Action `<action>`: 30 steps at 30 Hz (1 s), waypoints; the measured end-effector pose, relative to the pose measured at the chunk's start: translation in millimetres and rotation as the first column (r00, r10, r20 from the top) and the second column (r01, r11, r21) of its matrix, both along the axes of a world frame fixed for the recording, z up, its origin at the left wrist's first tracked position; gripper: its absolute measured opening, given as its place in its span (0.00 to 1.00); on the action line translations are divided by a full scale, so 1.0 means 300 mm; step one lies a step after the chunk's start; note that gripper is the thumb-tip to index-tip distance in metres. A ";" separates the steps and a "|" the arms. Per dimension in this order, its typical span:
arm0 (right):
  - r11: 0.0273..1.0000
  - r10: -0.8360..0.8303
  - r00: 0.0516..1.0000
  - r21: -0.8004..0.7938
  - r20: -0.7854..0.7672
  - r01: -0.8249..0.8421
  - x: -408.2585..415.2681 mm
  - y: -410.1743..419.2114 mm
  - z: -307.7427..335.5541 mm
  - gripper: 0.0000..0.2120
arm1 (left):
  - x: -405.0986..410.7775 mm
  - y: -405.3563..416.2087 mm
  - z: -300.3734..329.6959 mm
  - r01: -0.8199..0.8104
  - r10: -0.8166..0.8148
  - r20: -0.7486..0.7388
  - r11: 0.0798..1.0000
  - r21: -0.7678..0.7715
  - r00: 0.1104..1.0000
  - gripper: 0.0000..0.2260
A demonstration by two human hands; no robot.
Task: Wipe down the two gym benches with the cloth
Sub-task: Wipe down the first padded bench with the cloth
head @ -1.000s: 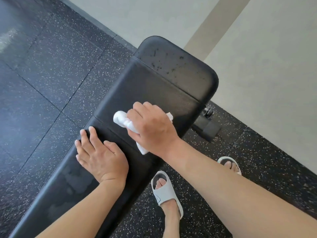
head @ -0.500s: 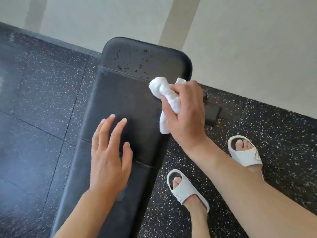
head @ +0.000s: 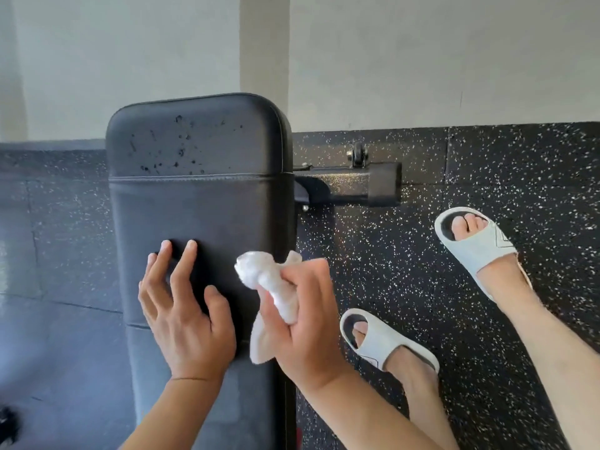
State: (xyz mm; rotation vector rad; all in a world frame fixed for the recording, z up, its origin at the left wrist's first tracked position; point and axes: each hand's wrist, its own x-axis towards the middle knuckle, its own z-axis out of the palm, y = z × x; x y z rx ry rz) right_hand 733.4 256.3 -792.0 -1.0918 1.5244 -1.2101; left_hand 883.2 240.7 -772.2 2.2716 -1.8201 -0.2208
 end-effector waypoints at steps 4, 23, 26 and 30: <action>0.986 -0.165 0.986 0.004 0.024 0.165 -0.032 -0.274 -0.029 0.11 | -0.002 -0.005 0.002 0.004 -0.004 0.003 1.000 0.003 1.000 0.28; 0.986 0.099 0.976 -0.111 -0.196 -0.122 -0.035 -0.184 -0.032 0.11 | 0.013 -0.006 -0.013 0.027 -0.027 0.025 0.999 0.020 0.999 0.28; 0.950 0.195 0.916 -0.164 -0.351 -0.265 -0.053 -0.254 -0.017 0.12 | 0.011 -0.002 -0.009 0.033 -0.033 0.026 0.999 0.022 0.999 0.28; 0.876 0.336 0.807 -0.154 -0.486 -0.458 -0.118 -0.264 0.013 0.05 | 0.011 -0.007 -0.004 0.022 -0.023 0.036 0.999 0.027 0.999 0.27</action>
